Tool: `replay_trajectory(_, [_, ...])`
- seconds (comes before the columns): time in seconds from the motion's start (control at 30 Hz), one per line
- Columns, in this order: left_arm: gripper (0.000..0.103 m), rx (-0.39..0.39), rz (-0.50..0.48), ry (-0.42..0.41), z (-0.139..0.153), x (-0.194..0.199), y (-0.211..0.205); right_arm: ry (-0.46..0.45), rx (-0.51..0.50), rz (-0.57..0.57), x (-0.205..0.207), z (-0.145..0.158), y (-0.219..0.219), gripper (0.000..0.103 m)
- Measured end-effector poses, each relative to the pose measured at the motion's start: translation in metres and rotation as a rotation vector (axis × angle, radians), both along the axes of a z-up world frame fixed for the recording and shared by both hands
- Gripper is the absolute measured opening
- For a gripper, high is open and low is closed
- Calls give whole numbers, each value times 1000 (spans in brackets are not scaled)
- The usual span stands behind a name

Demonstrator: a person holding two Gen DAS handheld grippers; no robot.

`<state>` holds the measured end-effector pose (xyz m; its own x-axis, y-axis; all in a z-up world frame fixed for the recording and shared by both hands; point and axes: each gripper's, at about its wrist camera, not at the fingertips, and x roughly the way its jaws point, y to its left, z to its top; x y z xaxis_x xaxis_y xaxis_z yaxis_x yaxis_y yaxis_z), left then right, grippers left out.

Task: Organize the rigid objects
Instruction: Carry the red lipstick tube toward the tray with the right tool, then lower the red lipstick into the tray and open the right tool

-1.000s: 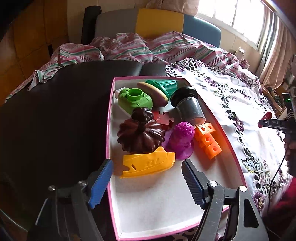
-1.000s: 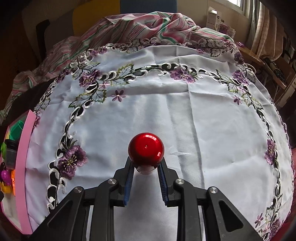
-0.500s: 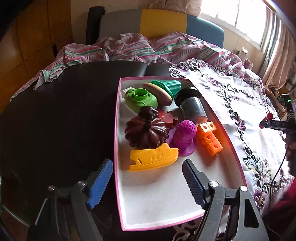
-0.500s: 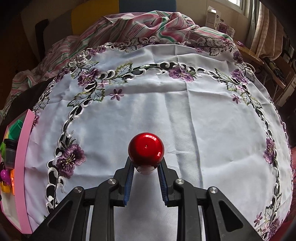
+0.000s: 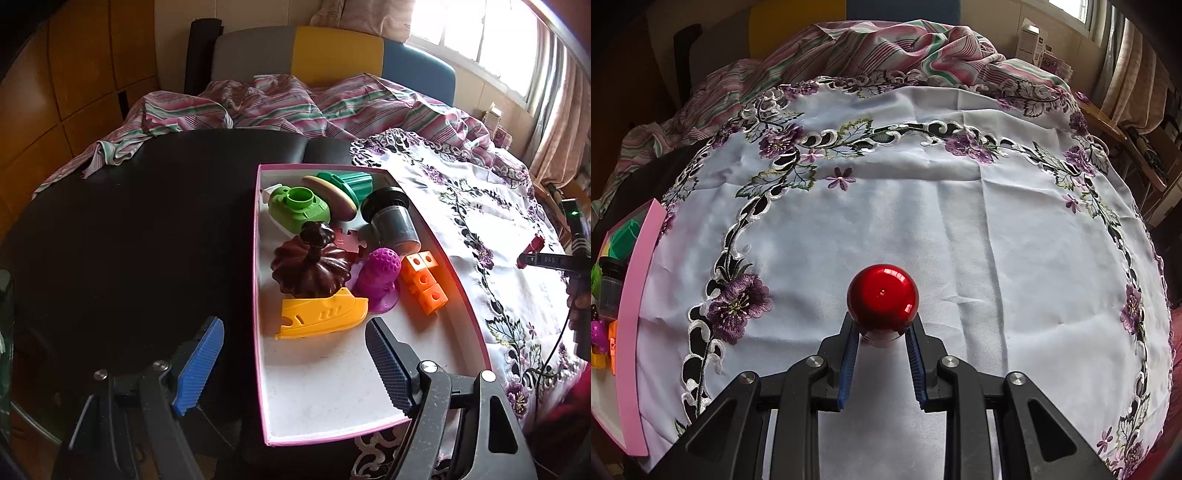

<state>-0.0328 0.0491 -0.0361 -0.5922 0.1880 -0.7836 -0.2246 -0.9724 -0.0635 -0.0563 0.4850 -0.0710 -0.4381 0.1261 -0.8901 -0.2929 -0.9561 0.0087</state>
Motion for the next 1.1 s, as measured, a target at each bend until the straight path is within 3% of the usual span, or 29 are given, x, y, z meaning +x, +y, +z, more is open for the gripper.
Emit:
replay_trajectory(0.23, [80, 9, 7, -1, 1, 1, -5, -13, -6, 33, -2, -2, -9, 25])
replay_trajectory(0.43, [80, 19, 11, 2, 1, 0, -10, 11, -40, 98, -1, 13, -36, 25])
replay_trajectory(0.83, [80, 46, 40, -4, -1, 1, -24, 70, -137, 505, 15, 61, -179, 25])
replay_trajectory(1.1, [80, 61, 66, -4, -3, 2, -36, -25, -271, 731, 21, 54, -263, 25])
